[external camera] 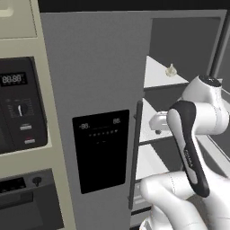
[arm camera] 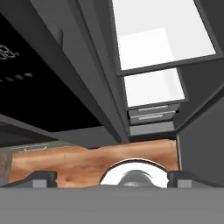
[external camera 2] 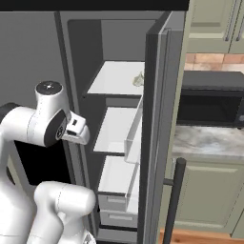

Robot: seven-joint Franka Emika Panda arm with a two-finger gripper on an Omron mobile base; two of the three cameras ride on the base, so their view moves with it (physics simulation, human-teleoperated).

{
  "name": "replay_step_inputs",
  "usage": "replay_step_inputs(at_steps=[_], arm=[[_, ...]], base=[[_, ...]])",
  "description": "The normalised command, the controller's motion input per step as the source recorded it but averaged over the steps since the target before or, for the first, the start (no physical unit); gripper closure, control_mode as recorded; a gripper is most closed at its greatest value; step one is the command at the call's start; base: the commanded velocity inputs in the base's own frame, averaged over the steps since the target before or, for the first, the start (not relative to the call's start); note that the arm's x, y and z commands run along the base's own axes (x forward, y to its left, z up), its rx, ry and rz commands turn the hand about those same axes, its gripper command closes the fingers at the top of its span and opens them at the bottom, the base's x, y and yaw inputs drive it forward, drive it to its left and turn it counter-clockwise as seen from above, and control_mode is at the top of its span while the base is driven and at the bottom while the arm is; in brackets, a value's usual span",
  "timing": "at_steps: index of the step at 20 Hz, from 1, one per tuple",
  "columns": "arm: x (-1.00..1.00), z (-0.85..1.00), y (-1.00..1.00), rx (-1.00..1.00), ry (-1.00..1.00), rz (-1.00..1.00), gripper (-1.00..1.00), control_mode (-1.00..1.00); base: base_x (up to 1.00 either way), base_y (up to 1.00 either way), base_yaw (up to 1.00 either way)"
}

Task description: Grab the lemon and garlic from the fridge, place them in the blender, close the lid, and turn on the blender to create a marinade.

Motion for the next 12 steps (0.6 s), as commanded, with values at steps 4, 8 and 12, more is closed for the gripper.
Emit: replay_step_inputs(at_steps=[4, 8, 12], arm=[[0.14, 0.95, -0.57, 0.0, -0.16, -0.11, -1.0, -1.0], [0.26, 0.54, -0.39, 0.0, -0.12, -0.26, -1.0, -1.0], [0.52, 0.28, -0.06, -0.01, -0.01, -0.28, -1.0, -1.0]], base=[[0.0, 0.0, 0.0], [0.0, 0.0, 0.0], [0.0, 0.0, 0.0]])
